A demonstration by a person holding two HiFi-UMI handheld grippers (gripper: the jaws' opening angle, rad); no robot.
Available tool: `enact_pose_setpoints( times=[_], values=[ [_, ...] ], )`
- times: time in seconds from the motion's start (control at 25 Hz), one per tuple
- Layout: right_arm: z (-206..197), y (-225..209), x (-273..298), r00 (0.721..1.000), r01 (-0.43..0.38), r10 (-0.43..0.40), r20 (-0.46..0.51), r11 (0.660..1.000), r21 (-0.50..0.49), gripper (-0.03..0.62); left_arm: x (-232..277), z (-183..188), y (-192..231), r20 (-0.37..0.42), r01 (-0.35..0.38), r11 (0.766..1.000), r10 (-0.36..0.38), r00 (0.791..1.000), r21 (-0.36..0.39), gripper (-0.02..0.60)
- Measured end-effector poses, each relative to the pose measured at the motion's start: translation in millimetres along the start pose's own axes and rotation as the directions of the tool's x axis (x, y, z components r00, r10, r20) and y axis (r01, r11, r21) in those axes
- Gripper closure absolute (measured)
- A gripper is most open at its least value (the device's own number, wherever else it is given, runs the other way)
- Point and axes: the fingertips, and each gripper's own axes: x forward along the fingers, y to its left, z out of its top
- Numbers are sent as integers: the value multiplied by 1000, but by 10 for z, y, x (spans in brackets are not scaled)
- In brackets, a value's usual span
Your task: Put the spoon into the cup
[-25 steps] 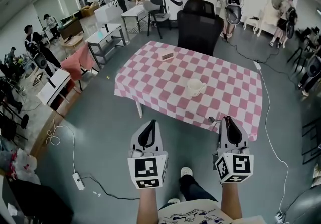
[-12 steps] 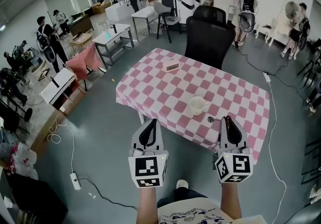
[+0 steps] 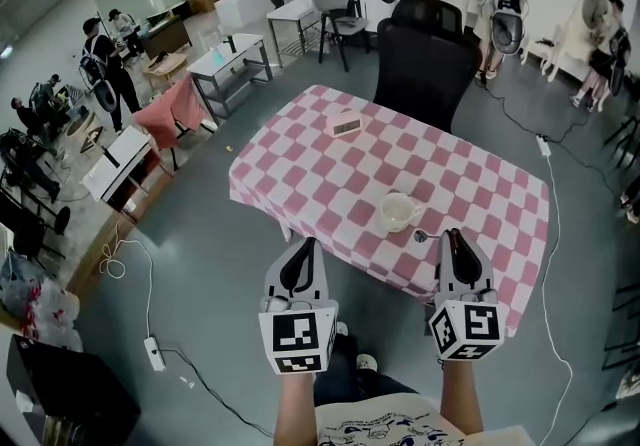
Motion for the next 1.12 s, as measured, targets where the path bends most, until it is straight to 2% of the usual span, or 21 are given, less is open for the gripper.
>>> enact_pose_setpoints(
  times=[0.32, 0.68, 1.12],
  values=[
    [-146, -103, 477, 999, 13, -13, -37, 1000, 5, 540, 575, -56, 70, -22, 31, 999, -31, 999, -11, 568],
    [-290, -208, 1231, 997, 34, -33, -74, 999, 4, 540, 1465, -18, 239, -28, 102, 995, -102, 994, -4, 568],
    [-751, -342, 1989, 979, 82, -79, -187, 997, 9, 540, 2491, -199, 372, -93, 213, 977, -213, 973, -11, 568]
  ],
)
